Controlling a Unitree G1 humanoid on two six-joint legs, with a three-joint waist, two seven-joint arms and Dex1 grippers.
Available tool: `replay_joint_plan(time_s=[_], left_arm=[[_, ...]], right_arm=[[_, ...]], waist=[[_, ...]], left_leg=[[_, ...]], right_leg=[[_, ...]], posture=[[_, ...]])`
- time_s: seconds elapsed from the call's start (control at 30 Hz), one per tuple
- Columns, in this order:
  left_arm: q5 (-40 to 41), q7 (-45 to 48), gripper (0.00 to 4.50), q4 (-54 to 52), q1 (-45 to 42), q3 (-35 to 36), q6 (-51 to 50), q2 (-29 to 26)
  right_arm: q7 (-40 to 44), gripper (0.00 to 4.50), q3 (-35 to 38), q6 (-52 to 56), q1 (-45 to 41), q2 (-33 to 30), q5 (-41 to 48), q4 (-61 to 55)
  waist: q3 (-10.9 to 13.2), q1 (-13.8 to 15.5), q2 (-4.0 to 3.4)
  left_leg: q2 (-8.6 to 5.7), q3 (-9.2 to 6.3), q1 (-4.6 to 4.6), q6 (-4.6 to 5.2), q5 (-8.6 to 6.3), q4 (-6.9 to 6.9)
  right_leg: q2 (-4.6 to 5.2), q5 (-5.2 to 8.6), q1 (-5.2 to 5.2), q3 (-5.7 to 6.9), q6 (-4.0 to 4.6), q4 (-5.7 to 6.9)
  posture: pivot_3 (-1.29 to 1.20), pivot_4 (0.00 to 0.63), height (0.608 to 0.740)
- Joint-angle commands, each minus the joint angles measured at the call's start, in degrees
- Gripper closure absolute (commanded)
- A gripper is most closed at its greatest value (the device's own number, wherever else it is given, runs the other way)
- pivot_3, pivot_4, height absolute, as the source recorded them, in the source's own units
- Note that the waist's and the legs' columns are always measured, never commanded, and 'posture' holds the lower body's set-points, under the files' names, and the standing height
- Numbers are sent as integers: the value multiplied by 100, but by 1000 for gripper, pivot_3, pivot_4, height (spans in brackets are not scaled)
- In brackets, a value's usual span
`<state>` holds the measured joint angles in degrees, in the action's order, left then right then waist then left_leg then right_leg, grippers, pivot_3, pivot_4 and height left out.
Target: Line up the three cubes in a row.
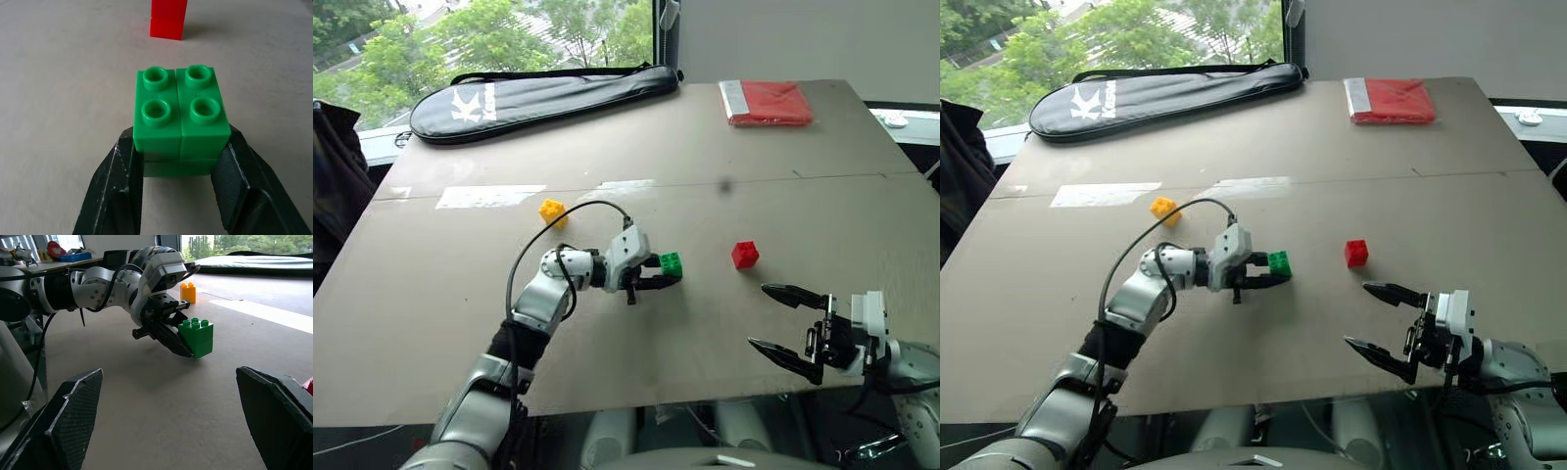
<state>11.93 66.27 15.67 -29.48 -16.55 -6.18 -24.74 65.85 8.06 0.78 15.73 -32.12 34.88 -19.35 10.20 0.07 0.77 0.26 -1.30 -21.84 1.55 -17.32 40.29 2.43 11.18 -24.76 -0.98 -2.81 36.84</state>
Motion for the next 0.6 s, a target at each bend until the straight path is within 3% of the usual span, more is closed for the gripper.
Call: replay_joint_plan(time_s=[0.03, 0.3, 0.6], left_arm=[[-320, 381, 3228, 1197, -741, -223, 737, 367], [-778, 393, 3228, 2785, -1528, -232, 1711, 955], [-945, 422, 3228, 3249, -1666, -164, 2062, 1133]], right_arm=[[-179, 0, 290, -262, 226, 90, -23, -130], [-588, 0, 382, -450, 439, 219, -186, -245], [-802, 0, 341, -426, 451, 186, -206, -374]], waist=[[2, 30, 2], [2, 59, 3], [1, 74, 3]], left_leg=[[-5, -8, -2, 0, 0, 0], [-4, -8, -4, 0, 0, 0], [-4, -12, -4, 1, 0, 2]], right_leg=[[1, -10, 1, 7, 1, 3], [-2, -9, -1, 4, -23, 0], [-2, -10, 2, 7, -25, 1]], posture=[[0, 150, 701], [0, 150, 701], [0, 150, 701]])
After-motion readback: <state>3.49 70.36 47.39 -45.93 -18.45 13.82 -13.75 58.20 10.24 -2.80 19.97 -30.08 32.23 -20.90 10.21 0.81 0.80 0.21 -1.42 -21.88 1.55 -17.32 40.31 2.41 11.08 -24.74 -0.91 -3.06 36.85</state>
